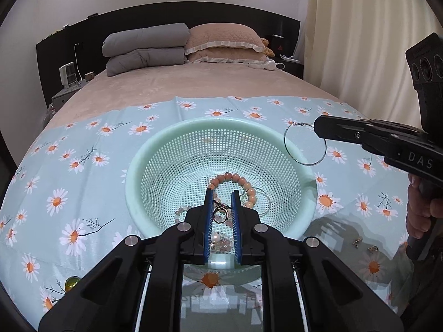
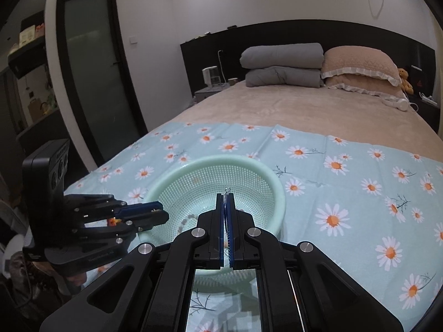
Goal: Organize jewelry
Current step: 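Carry both held items over the green basket and open both tools, then grasp the pearl earring with the left tool while the right tool grasps a silver ring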
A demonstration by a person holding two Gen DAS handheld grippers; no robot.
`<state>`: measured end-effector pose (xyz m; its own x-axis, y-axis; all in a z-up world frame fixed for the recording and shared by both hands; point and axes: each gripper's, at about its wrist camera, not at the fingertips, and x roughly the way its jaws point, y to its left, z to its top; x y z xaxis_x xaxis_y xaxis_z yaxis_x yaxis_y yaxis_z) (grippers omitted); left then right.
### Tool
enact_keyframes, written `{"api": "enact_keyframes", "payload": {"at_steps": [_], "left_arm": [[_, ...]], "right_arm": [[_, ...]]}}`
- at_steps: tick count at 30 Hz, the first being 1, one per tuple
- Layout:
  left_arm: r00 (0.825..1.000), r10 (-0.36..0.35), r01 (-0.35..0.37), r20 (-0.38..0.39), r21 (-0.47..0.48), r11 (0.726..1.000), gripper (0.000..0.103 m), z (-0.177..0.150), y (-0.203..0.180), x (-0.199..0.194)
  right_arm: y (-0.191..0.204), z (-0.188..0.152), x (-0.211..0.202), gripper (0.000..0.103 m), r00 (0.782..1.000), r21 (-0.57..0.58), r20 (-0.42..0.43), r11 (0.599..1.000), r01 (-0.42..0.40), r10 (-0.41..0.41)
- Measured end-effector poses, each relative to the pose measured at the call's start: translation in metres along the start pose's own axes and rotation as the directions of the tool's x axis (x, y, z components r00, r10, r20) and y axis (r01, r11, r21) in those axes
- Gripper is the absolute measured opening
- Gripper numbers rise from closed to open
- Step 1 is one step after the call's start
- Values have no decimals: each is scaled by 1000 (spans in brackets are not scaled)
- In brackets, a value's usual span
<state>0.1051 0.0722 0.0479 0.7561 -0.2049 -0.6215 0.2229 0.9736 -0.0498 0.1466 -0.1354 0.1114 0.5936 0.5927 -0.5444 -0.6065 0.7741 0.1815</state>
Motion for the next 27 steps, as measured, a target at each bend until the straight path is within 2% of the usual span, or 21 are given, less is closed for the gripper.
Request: {"api": "enact_keyframes", "payload": {"at_steps": [6, 8, 9, 10, 11, 12, 14, 16, 22, 27], "left_arm": [[1000, 1, -1, -11, -18, 1000, 15, -2, 3, 4], [1000, 15, -15, 5, -27, 1000, 32, -4, 6, -1], [1000, 24, -23, 21, -37, 999, 58, -5, 8, -5], [999, 31, -29, 41, -49, 998, 70, -7, 11, -10], [998, 27, -24, 57, -61, 998, 70, -8, 13, -16], [998, 15, -11, 65, -68, 998, 72, -9, 14, -20], [997, 25, -20, 77, -75, 997, 74, -10, 18, -28], [995, 45, -39, 84, -79, 996, 80, -12, 21, -35], [995, 52, -43, 89, -97, 994, 86, -22, 23, -48], [997, 13, -9, 79, -63, 998, 89, -27, 11, -53]], "right_arm": [[-8, -4, 7, 7, 1000, 30, 8, 999, 22, -22], [-14, -5, 6, 7, 1000, 52, 12, 998, 28, -29], [-17, -5, 6, 15, 1000, 65, 9, 998, 27, -27], [-20, -6, 5, 26, 1000, 78, 7, 997, 24, -25], [-23, -6, 3, 61, 999, 93, 13, 995, 30, -31], [-25, -7, 0, 81, 998, 102, 33, 994, 41, -45], [-26, -8, -8, 81, 996, 91, 67, 994, 54, -61], [-29, -6, -11, 81, 995, 95, 63, 993, 74, -80], [-40, -10, -20, 81, 993, 135, 50, 985, 103, -111], [-45, -19, -30, 81, 990, 135, 33, 982, 129, -135]]}}
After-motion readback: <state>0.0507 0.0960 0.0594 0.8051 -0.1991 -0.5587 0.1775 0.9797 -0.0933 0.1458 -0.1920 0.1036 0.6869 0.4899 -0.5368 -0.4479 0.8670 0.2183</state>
